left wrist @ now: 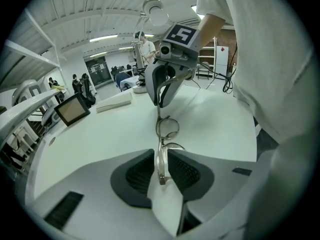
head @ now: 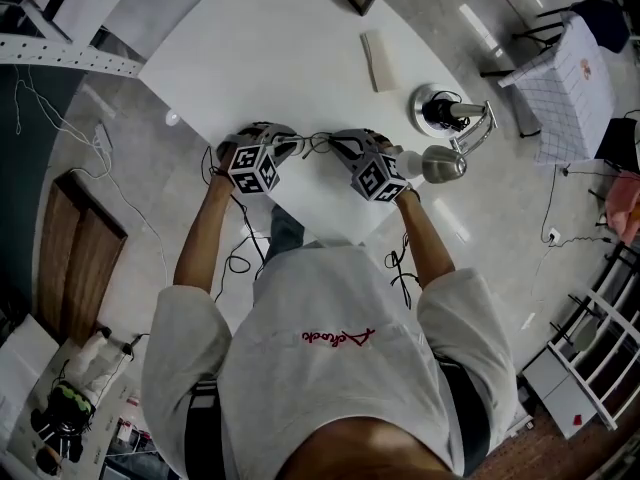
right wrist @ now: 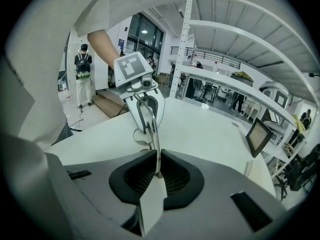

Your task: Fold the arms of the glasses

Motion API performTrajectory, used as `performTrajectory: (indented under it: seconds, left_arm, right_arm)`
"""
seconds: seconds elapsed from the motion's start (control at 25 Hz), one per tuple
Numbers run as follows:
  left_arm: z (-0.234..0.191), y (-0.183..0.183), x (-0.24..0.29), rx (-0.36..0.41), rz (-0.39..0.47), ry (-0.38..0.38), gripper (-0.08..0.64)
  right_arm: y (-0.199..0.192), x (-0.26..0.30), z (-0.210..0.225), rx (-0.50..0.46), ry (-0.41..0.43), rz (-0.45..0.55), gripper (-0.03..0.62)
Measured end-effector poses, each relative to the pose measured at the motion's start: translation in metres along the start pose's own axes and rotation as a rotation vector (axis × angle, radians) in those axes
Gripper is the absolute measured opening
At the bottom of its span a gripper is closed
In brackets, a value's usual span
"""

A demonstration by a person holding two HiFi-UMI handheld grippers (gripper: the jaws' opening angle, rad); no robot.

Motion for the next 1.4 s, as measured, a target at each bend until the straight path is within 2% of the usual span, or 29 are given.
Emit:
performTrajectory:
  seconds: [0.24, 0.6, 0.8, 1.12, 1.2, 1.4]
  left_arm:
    - [0.007, -0.004, -0.014, -0.036, 0.027, 0.048, 0.114]
    - [0.017, -0.025, -0.056, -0.227, 0.054, 0.199, 0.114]
    - [0.022, -0.040, -0.070, -0.310, 0.064, 0.246, 0.114]
    - [0.026, -0.045, -0.081, -0.385, 0.105, 0.304, 0.114]
    - [0.024, -0.046, -0.084, -0.386, 0.114, 0.308, 0.114]
    - [0.020, -0.041, -0.086, -0.370, 0.139, 0.314, 0.114]
  right_arm:
    - [0.003, 0.004, 0.001, -0.023, 0.013, -0.040, 0.028]
    - [0.006, 0.022, 0.001, -0.084, 0.014, -0.122, 0.028]
    - [0.009, 0.039, -0.004, -0.173, 0.018, -0.211, 0.028]
    - [0.012, 0.044, -0.005, -0.181, -0.045, -0.244, 0.039]
    - [0.018, 0.043, -0.003, -0.161, -0.072, -0.234, 0.091]
    - [0.030, 0.037, -0.005, -0.166, -0.112, -0.228, 0.095]
Point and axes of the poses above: the fingertips, and each gripper's own axes: x forward along the fingers, z to its right, y out of its top, the point moved 10 cm from there along -x, backward along the fingers, and after that the axes turned 10 degrees about y, right-handed, at the moved point
